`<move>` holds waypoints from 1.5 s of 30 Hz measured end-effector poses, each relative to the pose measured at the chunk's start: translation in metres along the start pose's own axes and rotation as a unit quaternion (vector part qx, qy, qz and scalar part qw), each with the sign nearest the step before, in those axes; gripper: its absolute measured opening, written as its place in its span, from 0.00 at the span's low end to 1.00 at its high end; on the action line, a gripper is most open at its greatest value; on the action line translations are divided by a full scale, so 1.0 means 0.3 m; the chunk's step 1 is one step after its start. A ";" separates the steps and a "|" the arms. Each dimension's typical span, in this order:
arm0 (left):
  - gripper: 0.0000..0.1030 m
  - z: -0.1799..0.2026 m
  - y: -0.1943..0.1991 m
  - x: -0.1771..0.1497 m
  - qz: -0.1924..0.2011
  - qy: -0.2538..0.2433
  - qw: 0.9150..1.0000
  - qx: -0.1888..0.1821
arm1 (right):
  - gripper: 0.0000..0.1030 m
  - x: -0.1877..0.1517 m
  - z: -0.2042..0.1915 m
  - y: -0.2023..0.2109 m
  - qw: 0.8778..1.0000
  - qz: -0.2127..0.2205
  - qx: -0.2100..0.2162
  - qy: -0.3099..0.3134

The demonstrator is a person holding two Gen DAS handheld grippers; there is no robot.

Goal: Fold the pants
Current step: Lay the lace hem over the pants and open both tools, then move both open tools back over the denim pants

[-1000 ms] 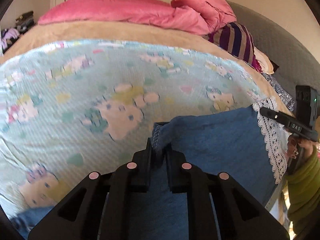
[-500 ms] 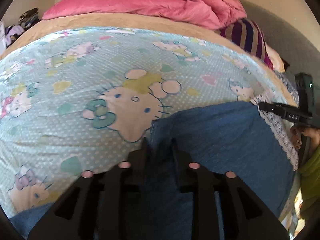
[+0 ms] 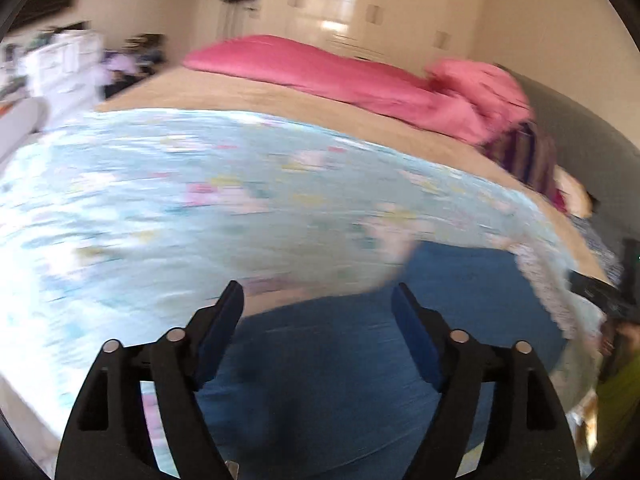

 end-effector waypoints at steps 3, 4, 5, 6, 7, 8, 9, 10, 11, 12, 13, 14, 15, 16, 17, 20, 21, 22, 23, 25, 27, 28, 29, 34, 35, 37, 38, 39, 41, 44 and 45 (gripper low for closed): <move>0.78 -0.128 0.049 -0.019 0.002 0.042 0.999 0.034 | 0.66 -0.025 -0.076 -0.031 0.999 -0.014 0.005 0.031; 0.78 -0.159 0.056 -0.029 0.001 0.056 0.998 0.036 | 0.66 -0.033 -0.091 -0.046 0.999 -0.020 0.004 0.039; 0.81 -0.184 0.059 -0.041 -0.001 0.070 0.997 0.037 | 0.66 -0.040 -0.104 -0.064 0.999 -0.026 -0.002 0.047; 0.89 -0.205 0.053 -0.057 -0.006 0.090 0.995 0.031 | 0.66 -0.049 -0.112 -0.074 0.998 -0.031 -0.007 0.052; 0.91 -0.212 0.040 -0.068 -0.012 0.102 0.995 0.020 | 0.66 -0.055 -0.116 -0.086 0.998 -0.038 -0.010 0.055; 0.91 -0.214 0.027 -0.084 -0.019 0.111 0.994 0.007 | 0.66 -0.063 -0.118 -0.095 0.997 -0.044 -0.014 0.054; 0.91 -0.209 -0.003 -0.103 -0.034 0.120 0.992 -0.010 | 0.66 -0.072 -0.117 -0.100 0.997 -0.049 -0.015 0.053; 0.91 -0.203 -0.035 -0.120 -0.051 0.123 0.991 -0.017 | 0.67 -0.079 -0.114 -0.105 0.997 -0.055 -0.018 0.052; 0.91 -0.194 -0.073 -0.139 -0.073 0.126 0.989 -0.016 | 0.67 -0.089 -0.111 -0.111 0.997 -0.061 -0.023 0.052; 0.91 -0.188 -0.097 -0.161 -0.087 0.125 0.988 -0.017 | 0.69 -0.099 -0.107 -0.116 0.996 -0.066 -0.026 0.051; 0.91 -0.175 -0.120 -0.176 -0.100 0.124 0.987 -0.020 | 0.70 -0.108 -0.104 -0.121 0.996 -0.073 -0.028 0.050; 0.89 -0.160 -0.136 -0.186 -0.103 0.122 0.987 -0.021 | 0.70 -0.121 -0.101 -0.130 0.995 -0.082 -0.030 0.049; 0.77 -0.140 -0.145 -0.192 -0.099 0.114 0.988 -0.020 | 0.70 -0.133 -0.099 -0.138 0.994 -0.089 -0.031 0.049; 0.65 -0.122 -0.149 -0.190 -0.098 0.103 0.990 -0.017 | 0.70 -0.147 -0.096 -0.149 0.993 -0.098 -0.033 0.049; 0.52 -0.119 -0.144 -0.192 -0.097 0.096 0.991 -0.008 | 0.70 -0.153 -0.096 -0.152 0.993 -0.099 -0.034 0.050; 0.45 -0.126 -0.091 -0.169 -0.076 0.097 0.992 -0.011 | 0.71 -0.158 -0.102 -0.144 0.993 -0.098 -0.036 0.051; 0.45 -0.126 -0.070 -0.161 -0.073 0.086 0.994 -0.001 | 0.71 -0.160 -0.103 -0.143 0.993 -0.099 -0.036 0.051; 0.45 -0.124 -0.062 -0.160 -0.073 0.073 0.995 0.009 | 0.71 -0.162 -0.102 -0.142 0.993 -0.100 -0.035 0.051; 0.46 -0.123 -0.061 -0.161 -0.075 0.065 0.995 0.018 | 0.71 -0.165 -0.100 -0.141 0.993 -0.101 -0.033 0.052; 0.48 -0.137 -0.090 -0.186 -0.094 0.066 0.993 0.031 | 0.71 -0.165 -0.097 -0.146 0.993 -0.101 -0.031 0.050; 0.52 -0.154 -0.114 -0.208 -0.108 0.080 0.991 0.026 | 0.71 -0.166 -0.094 -0.145 0.994 -0.100 -0.030 0.046; 0.52 -0.157 -0.110 -0.206 -0.107 0.083 0.991 0.023 | 0.71 -0.166 -0.094 -0.145 0.994 -0.099 -0.029 0.046; 0.55 -0.158 -0.103 -0.201 -0.104 0.084 0.991 0.022 | 0.71 -0.166 -0.093 -0.145 0.994 -0.099 -0.028 0.046; 0.71 -0.161 -0.018 -0.161 -0.071 0.073 0.994 0.038 | 0.71 -0.141 -0.083 -0.095 0.996 -0.080 -0.019 0.032; 0.76 -0.161 0.002 -0.151 -0.063 0.068 0.995 0.045 | 0.71 -0.134 -0.079 -0.074 0.997 -0.071 -0.021 0.032; 0.78 -0.152 0.065 -0.113 -0.037 0.054 0.996 0.061 | 0.71 -0.122 -0.059 -0.036 0.997 -0.058 -0.035 0.029; 0.79 -0.141 0.089 -0.097 -0.025 0.048 0.996 0.066 | 0.71 -0.118 -0.046 -0.017 0.998 -0.052 -0.040 0.025; 0.82 -0.121 0.118 -0.079 -0.013 0.040 0.997 0.067 | 0.71 -0.114 -0.033 0.002 0.998 -0.046 -0.044 0.021; 0.91 -0.051 0.146 -0.057 0.005 0.020 0.998 0.053 | 0.71 -0.110 -0.013 0.038 0.998 -0.037 -0.054 0.017; 0.91 0.073 0.124 -0.056 0.003 -0.013 1.000 0.016 | 0.71 -0.120 -0.003 0.083 0.997 -0.027 -0.065 0.020; 0.91 0.127 0.105 -0.063 -0.003 -0.029 1.000 0.005 | 0.71 -0.125 -0.004 0.090 0.997 -0.026 -0.067 0.022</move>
Point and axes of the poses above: each gripper's, at about its wrist camera, not at the fingertips, and y roughly against the way its jaws point, z to its right, x to its top, the point moved 5 cm from there along -y, roughly the way its jaws point, and after that the axes turned 3 degrees about -x, right-handed, at the moved point
